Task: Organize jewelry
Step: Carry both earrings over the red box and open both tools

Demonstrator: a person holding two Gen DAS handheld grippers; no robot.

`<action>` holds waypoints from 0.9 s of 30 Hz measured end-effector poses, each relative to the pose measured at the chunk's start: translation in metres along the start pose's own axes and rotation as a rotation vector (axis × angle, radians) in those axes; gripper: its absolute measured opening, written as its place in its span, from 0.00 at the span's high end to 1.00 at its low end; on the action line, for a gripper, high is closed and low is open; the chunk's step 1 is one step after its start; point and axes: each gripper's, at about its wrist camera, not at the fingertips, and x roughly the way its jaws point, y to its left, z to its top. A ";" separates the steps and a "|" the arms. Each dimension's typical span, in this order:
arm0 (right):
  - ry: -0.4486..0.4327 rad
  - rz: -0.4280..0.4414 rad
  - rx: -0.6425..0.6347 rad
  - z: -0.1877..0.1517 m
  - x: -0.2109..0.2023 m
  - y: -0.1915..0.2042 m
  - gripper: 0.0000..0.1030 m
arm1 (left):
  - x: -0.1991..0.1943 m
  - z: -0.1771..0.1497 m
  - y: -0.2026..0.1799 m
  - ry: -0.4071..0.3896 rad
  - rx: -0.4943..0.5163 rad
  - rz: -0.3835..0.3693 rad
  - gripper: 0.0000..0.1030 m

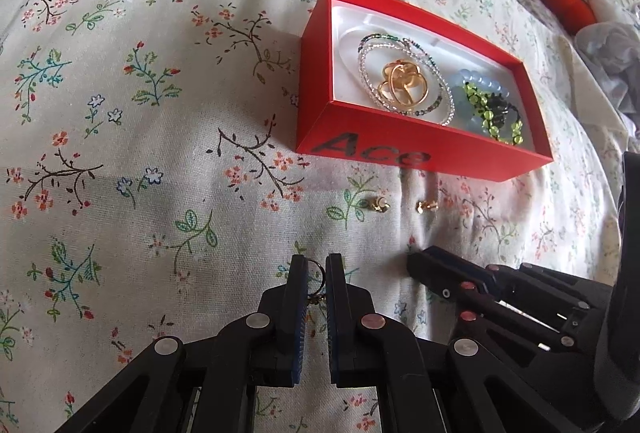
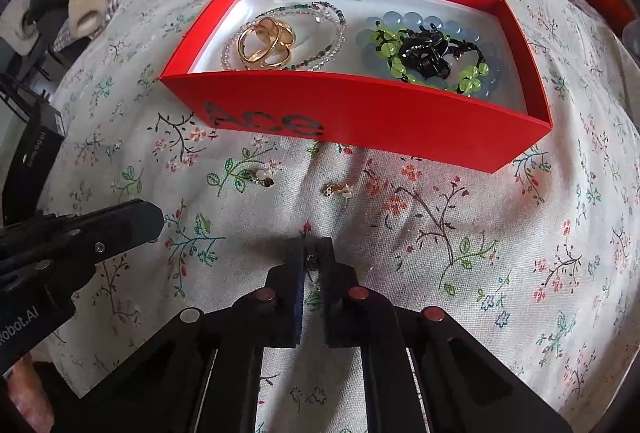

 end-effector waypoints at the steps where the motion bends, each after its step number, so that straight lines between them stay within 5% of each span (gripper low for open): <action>1: 0.003 0.014 0.013 0.000 -0.001 -0.003 0.96 | -0.001 0.000 0.000 -0.003 -0.001 0.000 0.97; 12: -0.022 0.083 0.096 -0.003 -0.032 -0.023 0.98 | -0.005 -0.003 -0.002 -0.016 -0.004 -0.007 0.97; 27: -0.187 0.147 0.204 0.024 -0.080 -0.062 0.98 | -0.022 0.041 -0.030 -0.156 0.015 -0.137 0.97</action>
